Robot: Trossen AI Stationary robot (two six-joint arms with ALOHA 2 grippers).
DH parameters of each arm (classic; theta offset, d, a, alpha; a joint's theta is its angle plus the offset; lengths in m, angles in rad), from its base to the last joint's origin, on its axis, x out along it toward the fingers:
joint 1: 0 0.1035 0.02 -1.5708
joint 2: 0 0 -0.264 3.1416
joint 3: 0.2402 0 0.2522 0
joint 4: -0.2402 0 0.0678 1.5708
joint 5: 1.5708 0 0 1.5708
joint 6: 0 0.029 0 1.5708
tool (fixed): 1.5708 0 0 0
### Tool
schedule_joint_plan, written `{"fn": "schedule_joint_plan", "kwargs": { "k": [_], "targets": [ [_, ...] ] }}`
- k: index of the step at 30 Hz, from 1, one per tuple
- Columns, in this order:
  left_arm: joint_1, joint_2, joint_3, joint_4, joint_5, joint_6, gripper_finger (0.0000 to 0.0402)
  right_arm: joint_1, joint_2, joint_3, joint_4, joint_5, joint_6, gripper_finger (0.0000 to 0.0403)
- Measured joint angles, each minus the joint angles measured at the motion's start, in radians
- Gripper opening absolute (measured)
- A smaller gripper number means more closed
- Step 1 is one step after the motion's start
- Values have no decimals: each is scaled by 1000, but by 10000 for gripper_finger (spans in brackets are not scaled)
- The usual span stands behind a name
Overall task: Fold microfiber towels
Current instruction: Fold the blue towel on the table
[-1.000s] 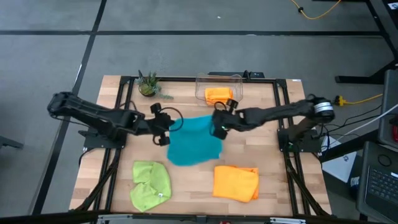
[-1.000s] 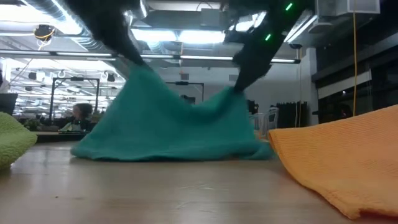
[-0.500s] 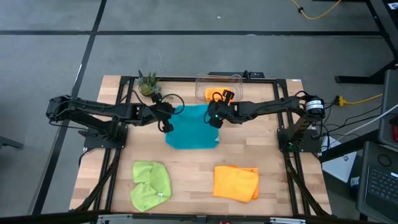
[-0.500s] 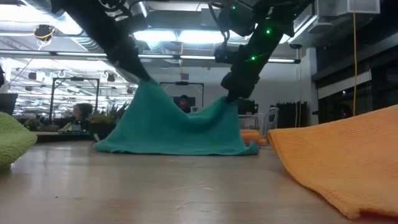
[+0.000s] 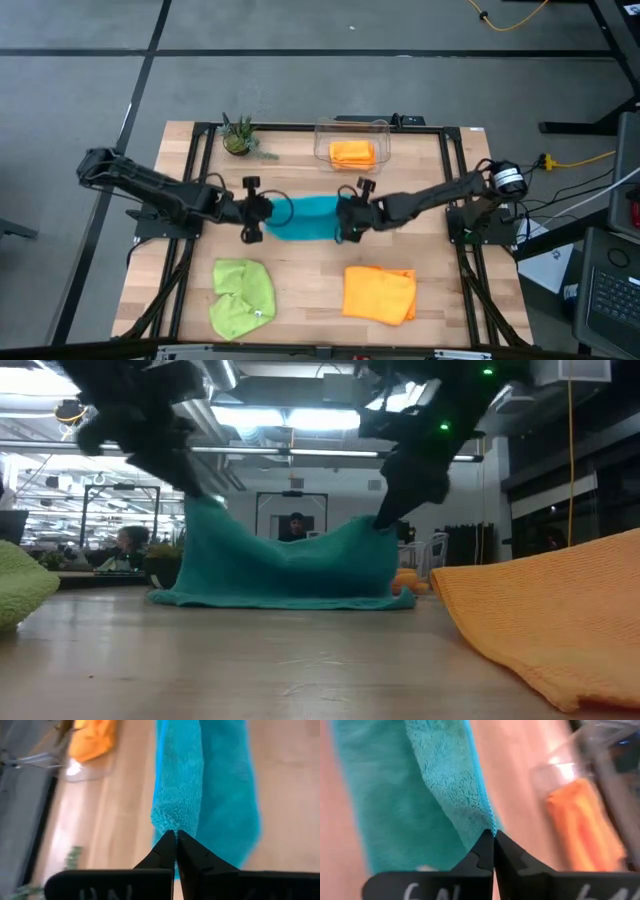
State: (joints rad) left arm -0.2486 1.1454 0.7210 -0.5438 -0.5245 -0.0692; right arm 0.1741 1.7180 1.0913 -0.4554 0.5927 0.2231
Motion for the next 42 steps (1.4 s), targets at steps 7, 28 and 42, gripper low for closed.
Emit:
{"fn": "schedule_joint_plan", "kwargs": {
  "k": [7, 28, 42],
  "targets": [
    [-77, 0, -96, 62, 56, -136, 1, 66, 0, -141, 164, -70, 124, 12],
    [-103, -3, -110, 69, 106, -348, 190, 106, 0, -114, 143, -507, 197, 165],
    [-110, 14, -110, 162, 235, -348, 188, 63, 1, -44, 102, -351, 139, 171]
  ]
}}
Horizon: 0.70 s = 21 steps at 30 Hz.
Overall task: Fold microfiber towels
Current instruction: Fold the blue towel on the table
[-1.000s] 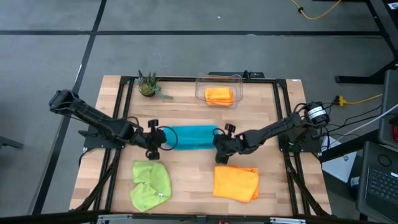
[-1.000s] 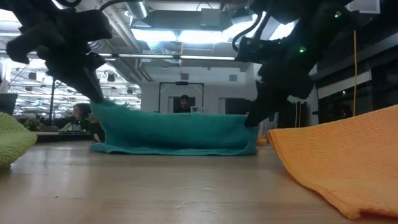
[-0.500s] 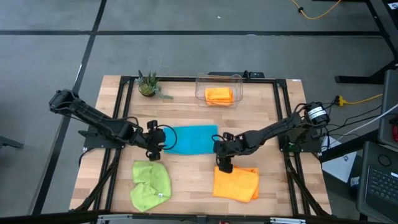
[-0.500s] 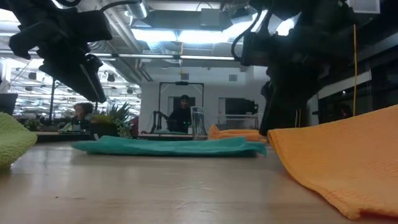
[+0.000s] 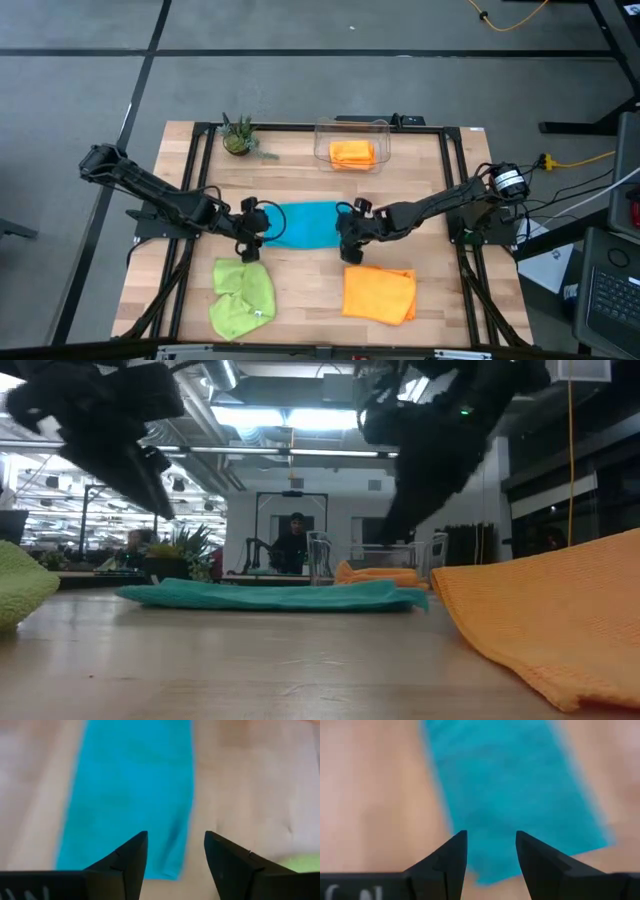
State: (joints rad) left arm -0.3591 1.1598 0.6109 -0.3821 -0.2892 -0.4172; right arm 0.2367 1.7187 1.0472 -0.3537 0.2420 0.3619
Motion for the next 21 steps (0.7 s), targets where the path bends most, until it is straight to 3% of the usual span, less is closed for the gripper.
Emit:
{"fn": "schedule_joint_plan", "kwargs": {
  "k": [3, 8, 21],
  "targets": [
    [-12, 48, 0, -1, 20, 8, 188, 3, 0, -44, 27, -80, -37, 171],
    [-13, 142, 0, 25, 19, 87, 188, -1, 1, -88, 45, 16, -30, 171],
    [15, 216, 0, 61, 25, 60, 188, -3, 1, -93, 62, 11, -32, 171]
  ]
}}
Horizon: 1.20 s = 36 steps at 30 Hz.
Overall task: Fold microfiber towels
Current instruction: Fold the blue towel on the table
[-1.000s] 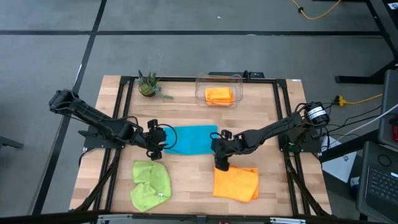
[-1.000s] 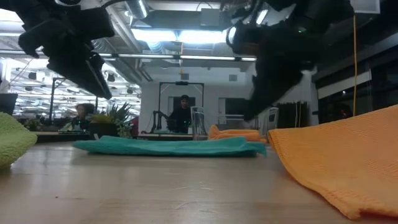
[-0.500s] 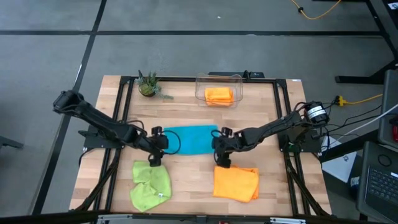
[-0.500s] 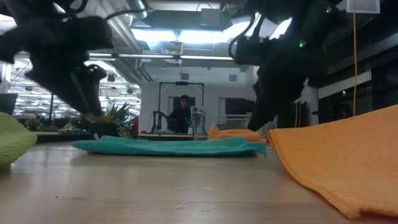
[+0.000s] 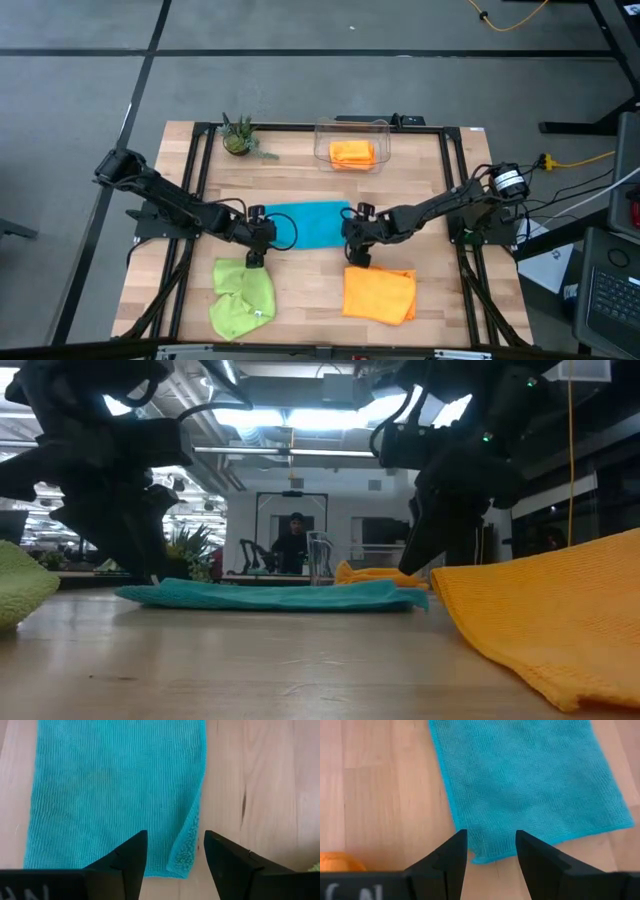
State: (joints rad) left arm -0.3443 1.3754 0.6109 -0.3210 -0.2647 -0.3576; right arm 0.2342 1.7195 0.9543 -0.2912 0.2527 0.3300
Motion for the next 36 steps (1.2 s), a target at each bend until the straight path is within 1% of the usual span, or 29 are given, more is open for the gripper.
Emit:
{"fn": "schedule_joint_plan", "kwargs": {
  "k": [5, 9, 13, 16, 22, 24, 27, 31, 33, 36],
  "targets": [
    [0, 3, 0, 19, 74, 1, 188, -39, 5, 0, 98, 1, 32, 171],
    [-8, 33, 0, 50, 76, 1, 188, -69, 47, 0, 152, 7, 28, 171],
    [-8, 76, 0, 50, 76, 0, 188, -98, 107, 0, 153, 8, 37, 171],
    [-14, 91, 0, 45, 86, 1, 188, -117, 136, 0, 153, 7, 82, 171],
    [-50, 71, 4, 46, 251, -5, 188, -127, 150, 2, 162, 9, 88, 171],
    [-65, 71, 16, 47, 285, -6, 188, -127, 150, 2, 162, 9, 88, 171],
    [-79, 71, 35, 45, 279, -5, 188, -127, 150, 2, 163, 9, 88, 171],
    [-77, 71, 63, 33, 167, -3, 188, -127, 151, 2, 163, 8, 89, 171],
    [-76, 70, 65, 14, 130, 3, 188, -127, 151, 2, 163, 8, 88, 171],
    [-74, 70, 65, -12, 139, 0, 188, -126, 151, 2, 163, 8, 88, 171]
  ]
}}
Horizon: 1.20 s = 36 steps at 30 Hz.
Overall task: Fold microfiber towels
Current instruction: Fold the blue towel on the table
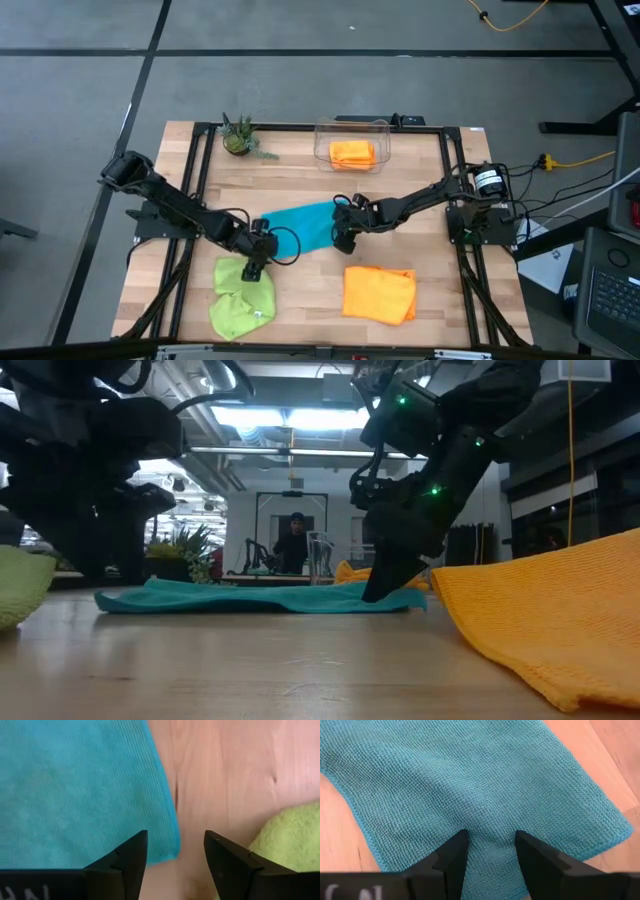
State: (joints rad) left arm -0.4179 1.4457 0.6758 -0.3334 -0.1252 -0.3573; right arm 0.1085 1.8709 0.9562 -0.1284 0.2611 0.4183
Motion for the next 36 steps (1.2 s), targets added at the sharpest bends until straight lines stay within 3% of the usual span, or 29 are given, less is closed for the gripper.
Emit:
{"fn": "schedule_joint_plan", "kwargs": {
  "k": [13, 24, 36],
  "targets": [
    [-4, 99, 2, 16, 19, 3, 188, 0, -1, 8, -9, 1, -11, 171],
    [-3, 96, 0, 15, 12, -32, 188, 69, -97, 40, -184, -78, -213, 171],
    [-2, 96, 0, 14, 8, -33, 188, 105, -79, -9, -145, -99, -320, 171]
  ]
}}
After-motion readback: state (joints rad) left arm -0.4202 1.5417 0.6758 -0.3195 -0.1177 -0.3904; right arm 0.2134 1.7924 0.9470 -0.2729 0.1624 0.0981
